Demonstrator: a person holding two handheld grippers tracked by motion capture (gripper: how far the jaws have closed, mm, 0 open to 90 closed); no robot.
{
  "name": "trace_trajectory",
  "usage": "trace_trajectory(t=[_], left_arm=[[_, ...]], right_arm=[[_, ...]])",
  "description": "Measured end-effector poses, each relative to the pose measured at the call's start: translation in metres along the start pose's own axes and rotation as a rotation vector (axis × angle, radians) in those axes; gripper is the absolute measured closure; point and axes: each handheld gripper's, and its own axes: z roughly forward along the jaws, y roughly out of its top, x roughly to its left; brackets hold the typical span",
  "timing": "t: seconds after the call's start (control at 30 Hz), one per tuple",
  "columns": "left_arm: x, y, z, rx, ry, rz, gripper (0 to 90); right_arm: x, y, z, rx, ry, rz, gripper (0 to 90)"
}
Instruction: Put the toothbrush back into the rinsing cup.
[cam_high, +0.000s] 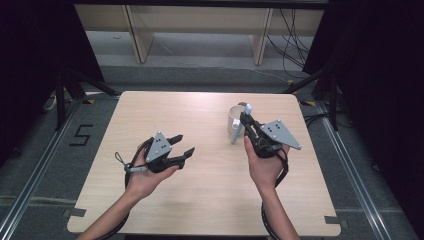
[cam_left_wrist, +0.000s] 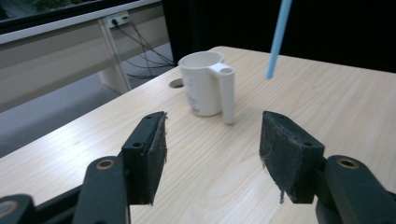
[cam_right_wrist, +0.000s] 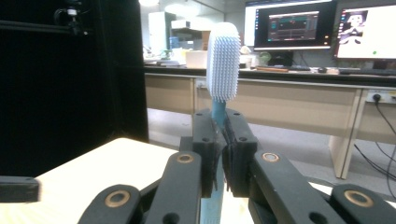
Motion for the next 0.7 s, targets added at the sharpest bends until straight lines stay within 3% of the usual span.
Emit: trace_trajectory(t=[0.33,0.4,0.67,0.7], left_arm=[[0.029,-0.032,-0.025,-0.003,0.079,-0.037,39.0],[0.033,-0.036,-0.031,0.005,0.094,-0.048,38.6],[0.042,-0.053,-0.046,-0.005,0.146,-0.099,36.6],[0.043,-0.055,-0.047,-0.004,0.15,-0.103,36.4]], right_arm=[[-0.011,0.004,0.004,-0.013,-0.032,-0.021,85.1],[-0.013,0.005,0.005,-0.014,-0.034,-0.006,85.1],[-0.018,0.008,0.01,-0.011,-0.053,-0.032,85.1],[-0.018,0.009,0.011,-0.01,-0.05,-0.011,85.1]])
